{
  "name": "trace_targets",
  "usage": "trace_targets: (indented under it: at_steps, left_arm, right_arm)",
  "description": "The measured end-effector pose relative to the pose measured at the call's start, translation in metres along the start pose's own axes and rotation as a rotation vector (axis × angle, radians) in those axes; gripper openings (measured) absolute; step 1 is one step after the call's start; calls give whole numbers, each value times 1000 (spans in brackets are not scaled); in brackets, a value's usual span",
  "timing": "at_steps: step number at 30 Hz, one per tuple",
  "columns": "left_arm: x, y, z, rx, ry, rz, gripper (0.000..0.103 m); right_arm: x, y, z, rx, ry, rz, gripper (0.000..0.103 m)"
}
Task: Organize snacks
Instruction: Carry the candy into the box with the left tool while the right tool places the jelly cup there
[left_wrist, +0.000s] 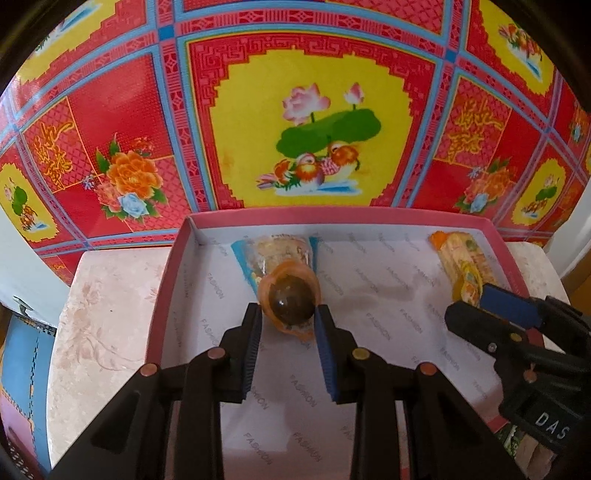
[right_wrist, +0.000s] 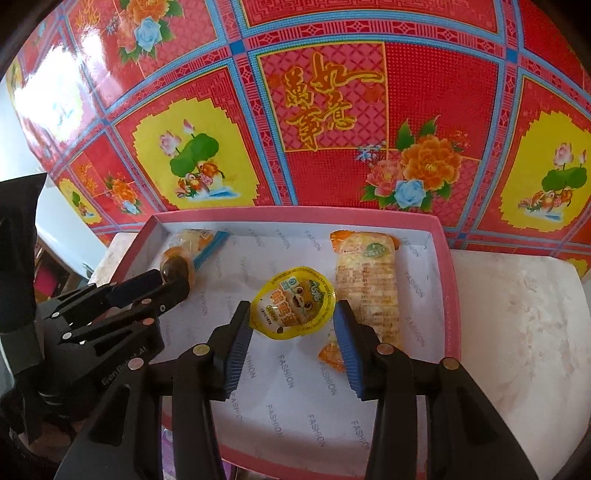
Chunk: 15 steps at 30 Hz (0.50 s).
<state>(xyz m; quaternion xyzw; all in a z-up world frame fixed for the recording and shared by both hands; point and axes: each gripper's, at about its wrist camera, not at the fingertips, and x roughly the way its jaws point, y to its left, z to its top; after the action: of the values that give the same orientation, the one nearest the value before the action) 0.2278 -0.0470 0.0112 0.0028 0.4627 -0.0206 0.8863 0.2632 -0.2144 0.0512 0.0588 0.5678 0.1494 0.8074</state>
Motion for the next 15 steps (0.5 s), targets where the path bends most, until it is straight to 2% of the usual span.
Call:
trace_targets:
  at_steps: [6, 15]
  left_arm:
    - [-3, -9, 1, 13, 10, -10, 38]
    - [-29, -18, -2, 35, -3, 8, 38]
  right_arm:
    - [-3, 0, 1, 3, -4, -1, 56]
    - [-23, -4, -3, 16, -6, -3, 57]
